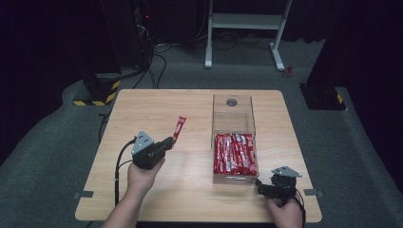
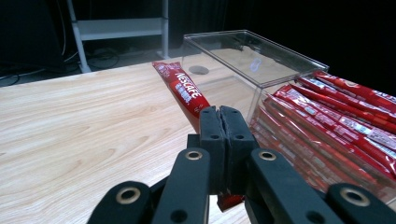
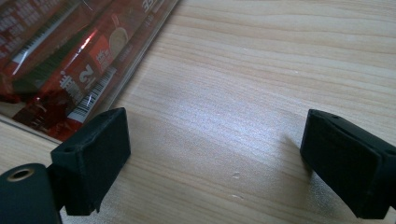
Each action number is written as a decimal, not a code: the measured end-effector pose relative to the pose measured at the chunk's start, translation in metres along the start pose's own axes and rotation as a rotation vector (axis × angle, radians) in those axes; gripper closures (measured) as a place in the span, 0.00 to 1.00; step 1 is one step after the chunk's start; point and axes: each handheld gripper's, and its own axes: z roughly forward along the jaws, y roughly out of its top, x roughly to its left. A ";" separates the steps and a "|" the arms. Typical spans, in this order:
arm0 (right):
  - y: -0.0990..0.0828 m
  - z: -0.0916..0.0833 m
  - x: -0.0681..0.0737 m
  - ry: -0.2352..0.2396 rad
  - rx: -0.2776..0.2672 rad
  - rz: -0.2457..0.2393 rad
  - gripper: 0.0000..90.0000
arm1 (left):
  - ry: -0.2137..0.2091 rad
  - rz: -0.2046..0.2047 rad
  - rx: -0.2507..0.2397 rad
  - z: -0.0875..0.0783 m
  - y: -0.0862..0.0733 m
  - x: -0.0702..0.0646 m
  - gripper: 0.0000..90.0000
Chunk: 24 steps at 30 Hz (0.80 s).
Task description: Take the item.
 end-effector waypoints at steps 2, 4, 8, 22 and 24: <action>0.000 0.000 0.000 0.000 0.000 0.000 0.09 | 0.003 -0.004 -0.003 0.000 -0.002 0.003 0.98; 0.000 0.000 0.000 0.000 0.000 0.000 0.09 | 0.005 -0.003 -0.002 0.000 -0.003 0.005 0.98; 0.000 0.000 0.000 0.000 0.000 0.000 0.09 | 0.009 0.005 0.002 -0.001 -0.006 0.008 0.98; 0.000 0.000 0.000 -0.003 -0.002 0.001 0.10 | 0.009 -0.010 -0.003 0.000 -0.008 0.018 0.98; 0.000 0.000 0.000 -0.003 -0.002 0.001 0.10 | 0.012 -0.017 0.001 0.002 -0.010 0.021 0.98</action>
